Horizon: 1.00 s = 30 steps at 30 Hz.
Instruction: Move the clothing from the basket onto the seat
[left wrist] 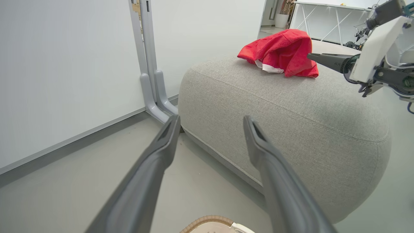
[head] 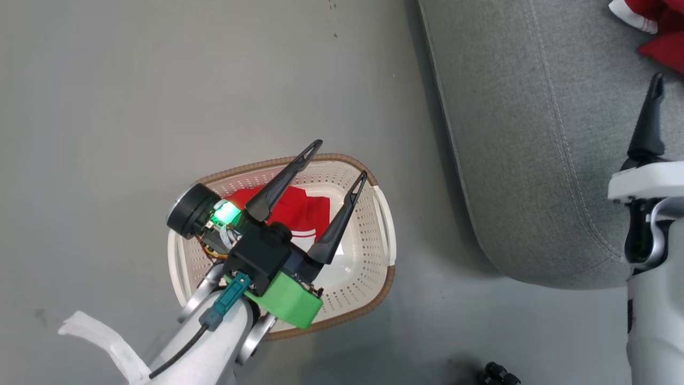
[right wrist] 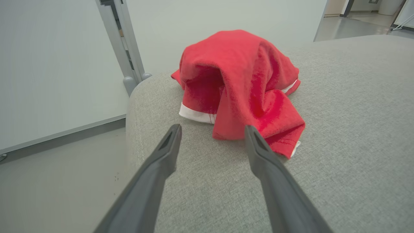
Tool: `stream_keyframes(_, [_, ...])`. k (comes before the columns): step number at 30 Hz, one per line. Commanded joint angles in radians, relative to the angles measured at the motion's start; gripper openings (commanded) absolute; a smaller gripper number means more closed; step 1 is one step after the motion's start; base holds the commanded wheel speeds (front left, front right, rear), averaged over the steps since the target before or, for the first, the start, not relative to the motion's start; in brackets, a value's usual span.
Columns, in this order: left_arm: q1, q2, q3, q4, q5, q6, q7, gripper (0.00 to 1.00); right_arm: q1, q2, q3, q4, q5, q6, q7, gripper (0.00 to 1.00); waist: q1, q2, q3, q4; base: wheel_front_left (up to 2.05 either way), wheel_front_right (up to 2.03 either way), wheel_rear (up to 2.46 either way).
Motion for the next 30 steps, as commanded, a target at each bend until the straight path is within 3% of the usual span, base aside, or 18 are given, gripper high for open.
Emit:
stream_keyframes(1, [0.019,-0.007,0.005,0.008,-0.012,0.009,-0.009,1.00,0.036,0.008,0.017,-0.031,-0.011,0.000,-0.003,1.00,0.0000,-0.0001,-0.061,0.024,0.00,0.00,0.00])
stream_keyframes(14, [0.128,-0.057,0.124,0.071,-0.083,0.098,-0.035,1.00,0.275,0.058,0.254,-0.309,-0.043,0.000,0.029,1.00,0.0000,-0.0001,-0.208,0.126,0.00,0.00,0.00])
stream_keyframes(30, [0.278,-0.097,0.394,0.069,-0.078,0.152,-0.035,1.00,0.436,0.066,0.289,-0.475,-0.082,0.000,0.144,1.00,0.0000,-0.0001,-0.328,0.252,0.00,0.00,0.00])
